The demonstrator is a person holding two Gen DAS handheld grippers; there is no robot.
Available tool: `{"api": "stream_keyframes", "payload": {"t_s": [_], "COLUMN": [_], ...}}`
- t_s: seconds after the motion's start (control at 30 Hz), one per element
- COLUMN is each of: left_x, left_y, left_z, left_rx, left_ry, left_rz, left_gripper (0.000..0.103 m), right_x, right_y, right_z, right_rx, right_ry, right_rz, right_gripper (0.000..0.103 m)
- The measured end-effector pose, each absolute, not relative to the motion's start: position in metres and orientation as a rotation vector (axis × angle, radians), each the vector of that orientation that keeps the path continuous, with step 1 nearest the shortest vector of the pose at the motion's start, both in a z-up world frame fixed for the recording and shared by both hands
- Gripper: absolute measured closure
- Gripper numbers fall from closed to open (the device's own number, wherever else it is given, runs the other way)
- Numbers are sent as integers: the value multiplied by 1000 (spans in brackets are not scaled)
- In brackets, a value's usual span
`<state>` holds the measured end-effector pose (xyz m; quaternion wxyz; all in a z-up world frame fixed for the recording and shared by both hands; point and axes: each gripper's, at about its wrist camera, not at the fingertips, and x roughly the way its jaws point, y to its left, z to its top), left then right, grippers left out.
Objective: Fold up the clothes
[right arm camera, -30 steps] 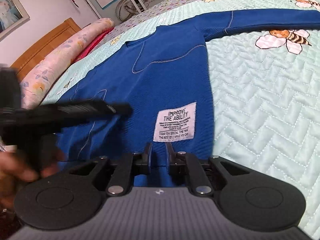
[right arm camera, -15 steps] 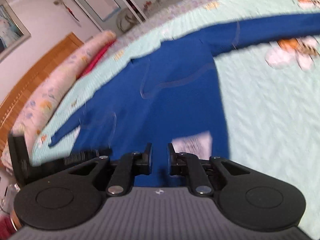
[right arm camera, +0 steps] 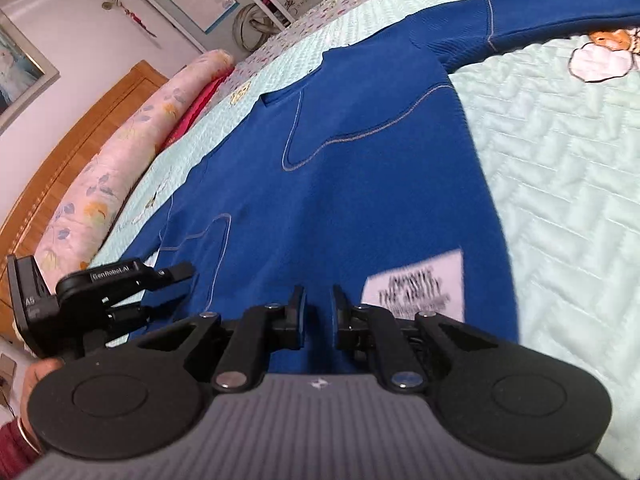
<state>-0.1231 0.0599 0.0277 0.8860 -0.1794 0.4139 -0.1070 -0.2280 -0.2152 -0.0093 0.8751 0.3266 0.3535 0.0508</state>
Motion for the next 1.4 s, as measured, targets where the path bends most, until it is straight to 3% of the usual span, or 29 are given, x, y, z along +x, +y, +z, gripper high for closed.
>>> {"api": "stream_keyframes", "payload": {"t_s": [0.23, 0.33, 0.5, 0.63, 0.83, 0.93, 0.97, 1.23, 1.4], "left_x": [-162, -169, -179, -190, -209, -214, -215, -212, -208], "left_y": [84, 87, 95, 94, 85, 83, 83, 79, 62], "left_z": [31, 43, 37, 34, 44, 32, 32, 56, 27], "left_rx": [-337, -326, -309, -258, -203, -113, -94, -131, -109], "left_ry": [872, 859, 899, 921, 914, 908, 906, 896, 942], "left_rz": [-242, -294, -298, -277, -350, -333, -326, -340, -369], "left_gripper": [64, 58, 54, 56, 48, 53, 53, 50, 48], "right_x": [-253, -259, -268, -269, -280, -278, -281, -276, -251], "right_y": [-203, -201, -200, -199, -194, -191, -190, -177, -151], "right_z": [2, 7, 12, 0, 21, 6, 3, 28, 8], "right_rx": [524, 515, 583, 577, 596, 642, 637, 644, 659], "right_ry": [784, 801, 766, 815, 777, 843, 858, 860, 890], "right_rz": [90, 88, 138, 112, 144, 163, 157, 203, 293], "right_gripper": [92, 91, 80, 84, 82, 82, 87, 84, 81]}}
